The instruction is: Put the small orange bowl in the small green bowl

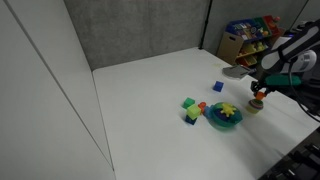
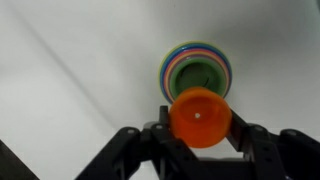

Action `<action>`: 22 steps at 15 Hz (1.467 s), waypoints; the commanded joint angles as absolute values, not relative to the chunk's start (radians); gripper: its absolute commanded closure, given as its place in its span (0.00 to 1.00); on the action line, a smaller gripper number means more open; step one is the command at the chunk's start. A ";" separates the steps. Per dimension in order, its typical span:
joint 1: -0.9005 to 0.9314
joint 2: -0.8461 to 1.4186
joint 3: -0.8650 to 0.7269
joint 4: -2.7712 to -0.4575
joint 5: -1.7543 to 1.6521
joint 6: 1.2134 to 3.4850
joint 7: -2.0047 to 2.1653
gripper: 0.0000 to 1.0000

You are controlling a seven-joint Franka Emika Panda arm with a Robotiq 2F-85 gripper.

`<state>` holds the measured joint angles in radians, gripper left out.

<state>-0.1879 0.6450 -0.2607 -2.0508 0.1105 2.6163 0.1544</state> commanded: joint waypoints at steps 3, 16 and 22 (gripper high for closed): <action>-0.138 0.588 -0.291 -2.146 0.062 2.680 0.198 0.70; -0.129 0.595 -0.297 -2.188 0.050 2.735 0.193 0.70; -0.133 0.597 -0.294 -2.187 0.052 2.744 0.184 0.13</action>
